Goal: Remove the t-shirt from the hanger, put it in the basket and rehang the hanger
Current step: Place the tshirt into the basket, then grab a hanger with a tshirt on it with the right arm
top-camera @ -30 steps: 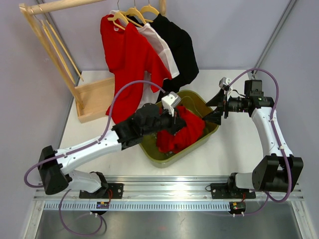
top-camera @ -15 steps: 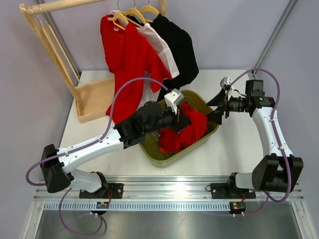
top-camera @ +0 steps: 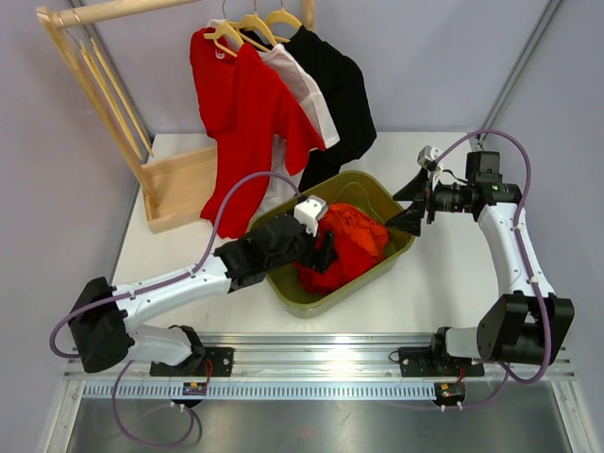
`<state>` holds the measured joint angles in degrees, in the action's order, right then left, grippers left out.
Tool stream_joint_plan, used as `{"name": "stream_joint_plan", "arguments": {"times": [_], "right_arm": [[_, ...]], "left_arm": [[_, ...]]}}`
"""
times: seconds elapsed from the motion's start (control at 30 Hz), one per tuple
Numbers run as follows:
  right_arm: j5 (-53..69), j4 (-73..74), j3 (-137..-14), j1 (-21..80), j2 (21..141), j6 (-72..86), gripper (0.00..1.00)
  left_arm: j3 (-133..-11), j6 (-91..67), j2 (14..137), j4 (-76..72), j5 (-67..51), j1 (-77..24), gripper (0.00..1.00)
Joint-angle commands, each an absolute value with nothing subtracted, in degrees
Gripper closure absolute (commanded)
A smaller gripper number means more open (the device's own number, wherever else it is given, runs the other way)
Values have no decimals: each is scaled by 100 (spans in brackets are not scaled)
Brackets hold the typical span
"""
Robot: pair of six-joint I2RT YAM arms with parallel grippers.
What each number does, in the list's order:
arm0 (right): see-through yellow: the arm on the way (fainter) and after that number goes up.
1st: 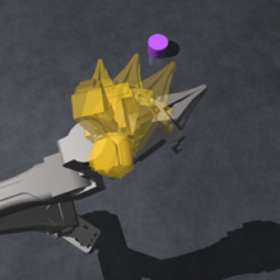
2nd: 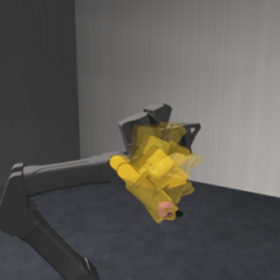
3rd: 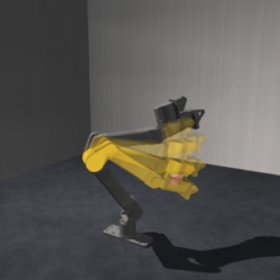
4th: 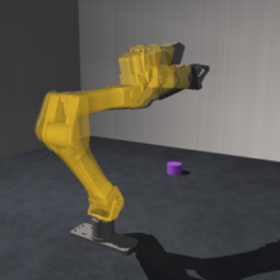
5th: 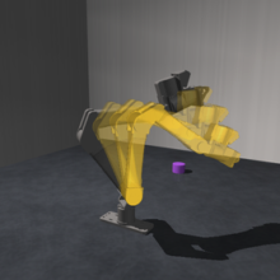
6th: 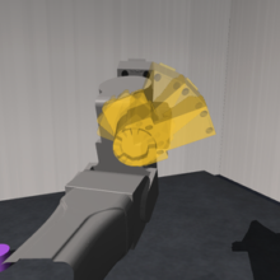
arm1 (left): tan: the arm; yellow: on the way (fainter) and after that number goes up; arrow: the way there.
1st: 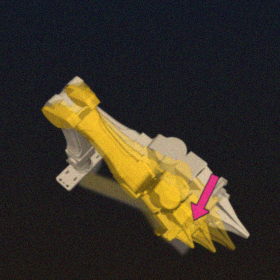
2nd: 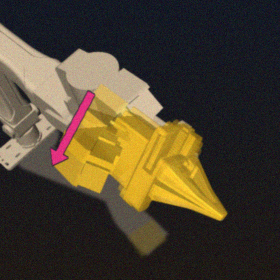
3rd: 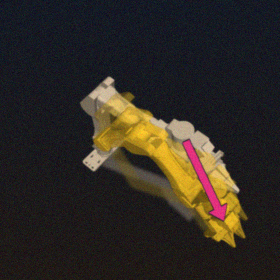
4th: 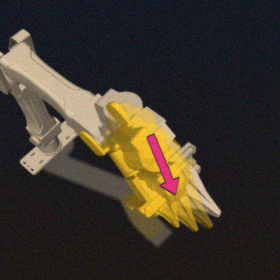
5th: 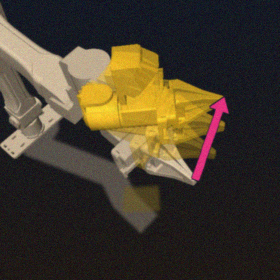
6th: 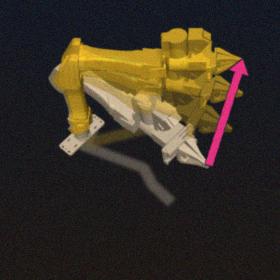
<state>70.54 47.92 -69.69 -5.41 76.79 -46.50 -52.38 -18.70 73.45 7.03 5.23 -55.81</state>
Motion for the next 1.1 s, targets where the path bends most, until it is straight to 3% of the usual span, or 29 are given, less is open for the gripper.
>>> {"name": "stream_joint_plan", "arguments": {"times": [0.0,0.03,0.27,0.4,0.7,0.73,0.87,1.07], "right_arm": [[6891,4930,-7206,-580,7567,-4676,1],[6847,4965,-7338,-580,7567,-4667,1],[6522,5449,-8497,-519,7857,-4229,1],[5662,5520,-9534,-89,8234,-3386,1],[3492,5757,-13531,1922,10193,-1460,1],[3289,5652,-14127,2064,10526,-1207,1],[1665,4344,-14159,2882,10792,-652,1],[1029,2910,-14772,3164,11521,-185,1]], "left_arm": [[-5458,-1627,6884,386,983,-5599,11],[-5502,-1513,6743,474,1071,-5599,1],[-5906,-1169,5653,1423,1968,-5590,1],[-5714,-1116,4967,1836,2539,-5581,1],[-4747,-1897,3500,2592,3023,-5563,1],[-4607,-2072,3368,2723,3076,-5563,1],[-4308,-2434,2840,2953,3208,-5563,1],[-4263,-2707,2400,3322,3401,-5563,1]]}}
